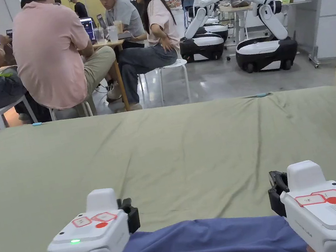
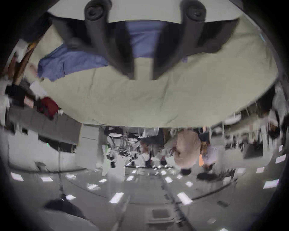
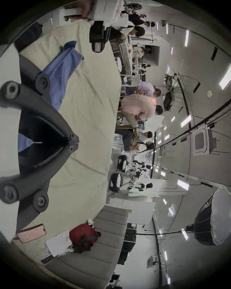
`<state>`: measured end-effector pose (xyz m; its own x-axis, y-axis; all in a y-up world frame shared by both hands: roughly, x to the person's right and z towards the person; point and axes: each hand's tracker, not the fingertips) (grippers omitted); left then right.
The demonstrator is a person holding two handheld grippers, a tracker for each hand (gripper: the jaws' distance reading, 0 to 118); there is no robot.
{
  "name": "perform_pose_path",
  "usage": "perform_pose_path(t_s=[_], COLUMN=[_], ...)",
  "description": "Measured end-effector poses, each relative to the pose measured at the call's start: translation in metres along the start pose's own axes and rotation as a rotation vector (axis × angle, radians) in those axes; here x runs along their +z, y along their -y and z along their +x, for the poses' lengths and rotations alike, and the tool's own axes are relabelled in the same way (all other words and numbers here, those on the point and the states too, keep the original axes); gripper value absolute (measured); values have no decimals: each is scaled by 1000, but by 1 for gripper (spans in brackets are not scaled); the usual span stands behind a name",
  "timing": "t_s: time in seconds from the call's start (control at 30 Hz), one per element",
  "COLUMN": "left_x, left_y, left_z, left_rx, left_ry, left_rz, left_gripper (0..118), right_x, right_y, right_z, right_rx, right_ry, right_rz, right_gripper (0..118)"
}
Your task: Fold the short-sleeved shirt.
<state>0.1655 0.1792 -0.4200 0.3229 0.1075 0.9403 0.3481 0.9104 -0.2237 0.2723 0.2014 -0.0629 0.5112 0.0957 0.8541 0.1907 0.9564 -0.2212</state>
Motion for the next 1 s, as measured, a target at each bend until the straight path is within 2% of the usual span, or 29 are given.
perform_pose_path(t_s=[0.07, 0.1, 0.13, 0.17, 0.27, 0.3, 0.4, 0.47, 0.5, 0.57, 0.6, 0.63, 0.67, 0.7, 0.73, 0.77, 0.9, 0.93, 0.97, 1.0], left_x=[-8, -12, -13, -18, -35, -42, -63, -68, -74, -86, -94, -99, -104, -104, -100, -96, -72, -69, -63, -56], left_y=[7, 15, 25, 32, 66, 79, 123, 128, 128, 129, 129, 127, 127, 123, 114, 106, 59, 49, 36, 26], left_z=[-39, -59, -80, -97, -140, -148, -163, -162, -159, -151, -147, -136, -131, -129, -131, -133, -147, -147, -140, -128], left_rx=[192, 284, 385, 460, 699, 763, 1118, 1204, 1250, 1290, 1277, 1244, 1177, 1093, 1030, 979, 649, 542, 371, 140], left_ry=[55, 52, 66, 36, 87, 137, 373, 496, 531, 572, 549, 452, 349, 292, 333, 311, 73, 15, -61, -130], left_rz=[-66, -88, -81, -104, -210, -240, -297, -166, -166, -204, -249, -319, -379, -386, -328, -297, -191, -194, -195, -178], left_gripper=[95, 118, 115, 116, 118, 118, 118, 118, 113, 78, 68, 53, 7, 8, 8, 8, 7, 7, 7, 7], right_x=[-4, -6, -8, -10, -15, -16, -23, -28, -29, -32, -33, -35, -35, -36, -37, -37, -39, -38, -37, -37], right_y=[2, 1, 1, 2, 3, 3, 1, 0, -1, 0, 0, 1, 2, 3, 5, 7, 13, 14, 15, 16], right_z=[-5, -8, -11, -14, -24, -28, -35, -39, -41, -44, -45, -46, -47, -47, -48, -47, -43, -41, -38, -36], right_rx=[1, 2, 3, 5, 14, 17, 16, 9, 5, 3, 3, 3, 5, 13, 25, 32, 40, 33, 23, 12], right_ry=[-3, -6, -12, -15, -32, -35, -48, -52, -56, -57, -57, -57, -56, -52, -46, -44, -42, -43, -42, -40], right_rz=[-2, -4, -11, -14, -25, -27, -35, -41, -44, -46, -49, -54, -59, -62, -65, -71, -85, -87, -87, -88], right_gripper=[0, 0, 0, 0, 0, 0, 0, 0, 0, 0, 0, 0, 0, 0, 0, 0, 0, 0, 0, 0])
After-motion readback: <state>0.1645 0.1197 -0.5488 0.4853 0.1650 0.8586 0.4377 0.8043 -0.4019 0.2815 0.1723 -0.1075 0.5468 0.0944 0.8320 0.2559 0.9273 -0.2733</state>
